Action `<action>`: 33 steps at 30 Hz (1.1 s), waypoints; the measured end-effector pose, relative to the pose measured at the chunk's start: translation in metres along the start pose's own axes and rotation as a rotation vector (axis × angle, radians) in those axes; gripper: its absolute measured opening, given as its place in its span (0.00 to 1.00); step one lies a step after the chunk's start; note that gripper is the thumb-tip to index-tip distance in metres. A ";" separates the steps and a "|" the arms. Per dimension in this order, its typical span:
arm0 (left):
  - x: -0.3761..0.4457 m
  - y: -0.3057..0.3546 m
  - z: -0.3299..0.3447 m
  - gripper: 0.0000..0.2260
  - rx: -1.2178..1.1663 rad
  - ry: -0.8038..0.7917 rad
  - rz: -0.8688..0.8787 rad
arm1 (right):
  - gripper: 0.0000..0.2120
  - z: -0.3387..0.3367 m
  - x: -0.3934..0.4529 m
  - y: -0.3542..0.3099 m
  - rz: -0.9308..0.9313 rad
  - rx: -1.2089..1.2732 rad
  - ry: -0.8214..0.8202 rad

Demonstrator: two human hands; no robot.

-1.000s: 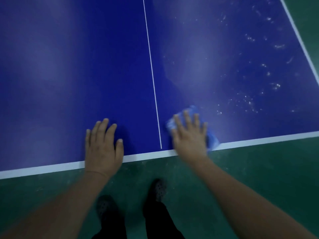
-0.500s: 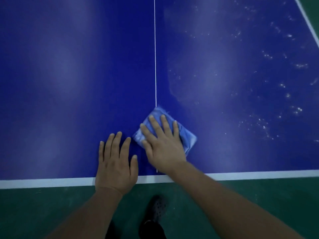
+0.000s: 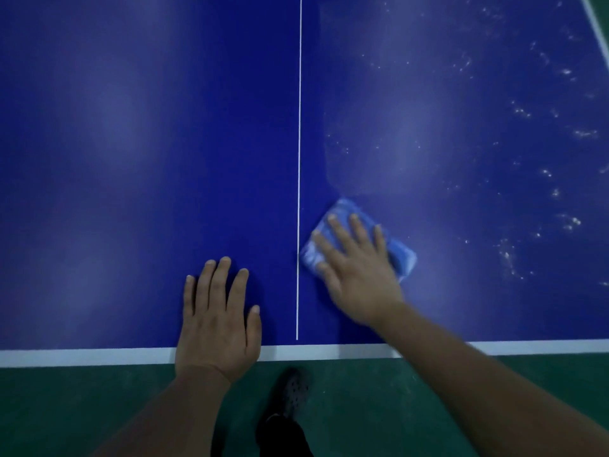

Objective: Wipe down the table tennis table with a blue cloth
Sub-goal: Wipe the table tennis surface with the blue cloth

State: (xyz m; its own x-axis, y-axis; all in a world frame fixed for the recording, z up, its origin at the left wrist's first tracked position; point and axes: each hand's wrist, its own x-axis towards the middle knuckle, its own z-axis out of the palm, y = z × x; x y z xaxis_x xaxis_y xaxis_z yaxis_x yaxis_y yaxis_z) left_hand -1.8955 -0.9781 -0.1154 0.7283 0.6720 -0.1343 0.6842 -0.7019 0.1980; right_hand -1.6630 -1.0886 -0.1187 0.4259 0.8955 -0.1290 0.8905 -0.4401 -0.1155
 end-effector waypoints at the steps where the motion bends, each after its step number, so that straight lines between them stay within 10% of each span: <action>1: 0.000 0.000 0.000 0.27 0.003 -0.002 -0.001 | 0.25 -0.004 0.003 0.027 0.125 -0.017 0.007; 5: -0.001 0.001 0.001 0.27 0.016 -0.022 -0.004 | 0.30 -0.026 -0.016 0.117 0.880 0.119 0.012; 12: -0.001 0.000 0.002 0.26 0.007 -0.003 -0.004 | 0.25 0.007 -0.013 -0.046 0.203 -0.003 0.054; 17: -0.001 0.000 0.003 0.27 0.004 0.021 0.001 | 0.25 0.010 0.073 -0.111 0.078 0.109 0.087; 28: -0.001 0.001 0.000 0.27 0.063 -0.047 0.002 | 0.27 -0.044 0.075 0.185 1.206 0.186 0.114; 33: -0.002 0.001 0.001 0.26 0.038 -0.025 0.001 | 0.25 -0.010 0.072 0.033 0.683 0.052 0.192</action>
State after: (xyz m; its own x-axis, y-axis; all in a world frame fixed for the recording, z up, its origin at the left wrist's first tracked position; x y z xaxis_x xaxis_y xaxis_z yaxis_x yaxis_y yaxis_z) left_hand -1.8959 -0.9803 -0.1162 0.7295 0.6653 -0.1588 0.6840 -0.7115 0.1610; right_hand -1.6011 -1.0379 -0.1218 0.9109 0.4123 -0.0135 0.4080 -0.9053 -0.1180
